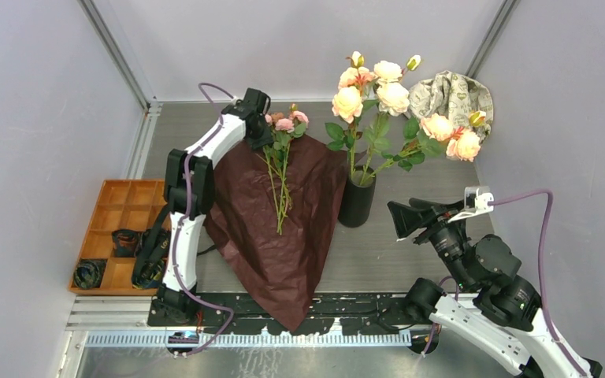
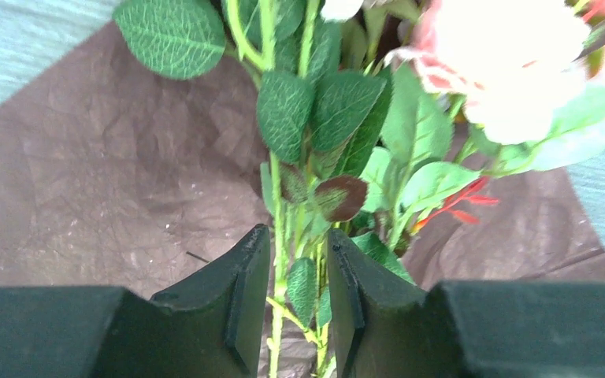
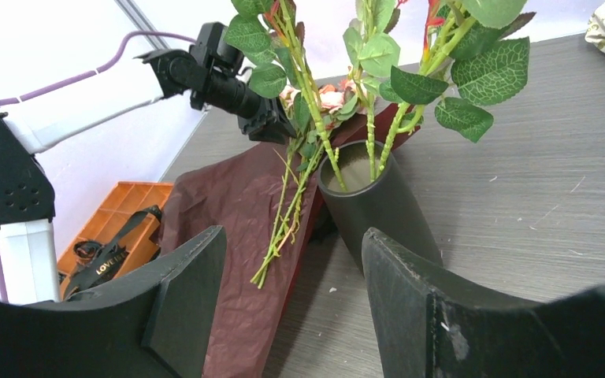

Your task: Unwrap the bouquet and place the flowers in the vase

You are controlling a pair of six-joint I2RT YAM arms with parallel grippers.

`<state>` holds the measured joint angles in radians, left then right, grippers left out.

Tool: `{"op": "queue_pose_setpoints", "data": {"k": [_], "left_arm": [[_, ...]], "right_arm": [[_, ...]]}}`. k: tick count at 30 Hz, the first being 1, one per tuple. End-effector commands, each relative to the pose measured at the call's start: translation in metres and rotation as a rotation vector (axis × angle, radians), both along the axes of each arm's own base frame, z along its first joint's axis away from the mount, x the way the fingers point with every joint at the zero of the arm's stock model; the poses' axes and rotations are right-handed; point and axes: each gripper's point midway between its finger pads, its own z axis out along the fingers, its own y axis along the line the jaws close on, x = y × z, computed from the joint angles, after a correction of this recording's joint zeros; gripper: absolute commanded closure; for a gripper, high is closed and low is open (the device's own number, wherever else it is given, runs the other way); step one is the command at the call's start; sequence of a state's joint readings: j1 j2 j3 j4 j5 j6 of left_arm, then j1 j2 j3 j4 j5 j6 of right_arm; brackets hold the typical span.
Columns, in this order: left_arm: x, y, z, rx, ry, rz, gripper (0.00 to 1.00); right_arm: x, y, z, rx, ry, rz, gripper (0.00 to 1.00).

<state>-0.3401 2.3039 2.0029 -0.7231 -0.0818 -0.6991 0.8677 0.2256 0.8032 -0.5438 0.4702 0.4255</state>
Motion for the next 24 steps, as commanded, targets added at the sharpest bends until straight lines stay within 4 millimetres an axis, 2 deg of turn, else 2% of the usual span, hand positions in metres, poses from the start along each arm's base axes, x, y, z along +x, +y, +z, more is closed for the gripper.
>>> {"op": "queue_pose_setpoints", "data": {"k": [1,6,15,18,21,24], "left_arm": [[0.021,0.007,0.012,0.036,-0.047,0.017,0.66],[0.029,0.014,0.001,0.074,-0.026,0.027,0.70],[0.027,0.025,-0.018,0.098,0.012,0.041,0.72],[0.028,0.026,-0.020,0.095,0.018,0.042,0.76],[0.028,0.027,-0.019,0.095,0.019,0.041,0.85],[0.027,0.032,-0.006,0.108,0.001,0.054,0.96]], "right_arm": [[-0.002,-0.002,0.008,0.047,-0.020,0.000,0.31],[-0.006,-0.007,0.009,0.063,-0.020,-0.002,0.31],[-0.010,-0.017,0.008,0.075,-0.020,-0.029,0.31],[-0.009,-0.017,0.007,0.071,-0.016,-0.028,0.31],[-0.009,-0.017,0.006,0.075,-0.013,-0.030,0.31],[-0.009,-0.018,0.007,0.078,-0.013,-0.034,0.31]]}}
